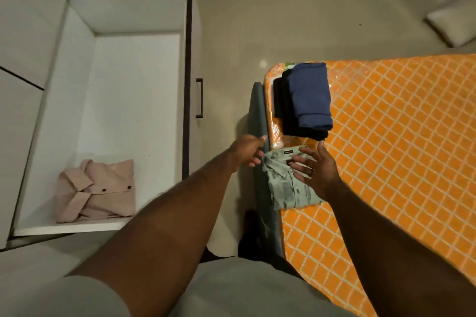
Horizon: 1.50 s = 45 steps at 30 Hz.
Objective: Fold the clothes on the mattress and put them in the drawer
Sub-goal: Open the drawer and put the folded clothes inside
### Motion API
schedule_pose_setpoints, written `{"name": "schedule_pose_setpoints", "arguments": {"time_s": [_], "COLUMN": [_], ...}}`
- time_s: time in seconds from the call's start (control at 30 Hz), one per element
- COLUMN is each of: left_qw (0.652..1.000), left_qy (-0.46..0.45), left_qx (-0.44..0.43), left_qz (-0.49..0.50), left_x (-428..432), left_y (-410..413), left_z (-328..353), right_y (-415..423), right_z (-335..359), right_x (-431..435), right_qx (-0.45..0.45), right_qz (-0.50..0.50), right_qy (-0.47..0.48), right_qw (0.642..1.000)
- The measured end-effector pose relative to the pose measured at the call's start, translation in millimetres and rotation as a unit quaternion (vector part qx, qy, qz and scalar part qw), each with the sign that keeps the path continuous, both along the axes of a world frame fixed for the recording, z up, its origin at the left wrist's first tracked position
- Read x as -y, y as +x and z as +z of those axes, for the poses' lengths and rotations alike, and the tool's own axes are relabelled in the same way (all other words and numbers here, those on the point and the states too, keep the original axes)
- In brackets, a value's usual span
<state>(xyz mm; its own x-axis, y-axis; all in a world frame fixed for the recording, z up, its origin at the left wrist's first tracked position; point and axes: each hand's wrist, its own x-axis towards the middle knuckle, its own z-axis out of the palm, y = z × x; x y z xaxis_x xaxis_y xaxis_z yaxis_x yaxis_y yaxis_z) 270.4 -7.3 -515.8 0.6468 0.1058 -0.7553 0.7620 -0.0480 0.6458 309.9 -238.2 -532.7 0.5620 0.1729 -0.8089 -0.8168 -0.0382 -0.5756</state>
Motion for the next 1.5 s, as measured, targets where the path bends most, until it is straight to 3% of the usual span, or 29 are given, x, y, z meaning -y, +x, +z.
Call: {"name": "schedule_pose_setpoints", "arguments": {"time_s": [0.2,0.37,0.57,0.83,1.03,1.17,1.3,1.5], "left_qw": [0.996,0.987,0.946,0.891,0.859,0.875,0.858,0.937], "left_qy": [0.023,0.073,0.176,0.223,0.283,0.261,0.237,0.054], "left_qx": [-0.053,-0.039,-0.019,0.0,0.032,0.033,-0.001,-0.092], "left_qz": [-0.074,-0.139,-0.271,-0.396,-0.425,-0.407,-0.456,-0.333], "left_x": [27.7,38.0,36.9,72.0,88.8,87.5,91.9,78.1], "left_y": [22.3,45.0,76.2,125.6,125.2,122.5,125.8,103.5], "left_z": [-58.2,-112.6,-179.2,-243.8,-259.7,-265.7,-263.7,-236.8], "right_y": [-10.3,-25.6,-48.7,-66.1,-75.7,-75.9,-71.8,-67.7], "right_z": [-62.0,-111.8,-162.0,-211.3,-221.3,-223.7,-211.3,-170.6], "right_x": [27.5,34.2,43.8,45.3,35.9,34.2,36.5,61.4], "right_qx": [-0.053,-0.082,-0.129,-0.17,-0.179,-0.166,-0.168,-0.151], "right_qz": [-0.056,-0.157,-0.302,-0.379,-0.392,-0.413,-0.399,-0.364], "right_qy": [0.02,-0.011,-0.068,-0.169,-0.034,0.009,0.058,0.097], "right_qw": [0.997,0.984,0.942,0.894,0.902,0.896,0.9,0.914]}}
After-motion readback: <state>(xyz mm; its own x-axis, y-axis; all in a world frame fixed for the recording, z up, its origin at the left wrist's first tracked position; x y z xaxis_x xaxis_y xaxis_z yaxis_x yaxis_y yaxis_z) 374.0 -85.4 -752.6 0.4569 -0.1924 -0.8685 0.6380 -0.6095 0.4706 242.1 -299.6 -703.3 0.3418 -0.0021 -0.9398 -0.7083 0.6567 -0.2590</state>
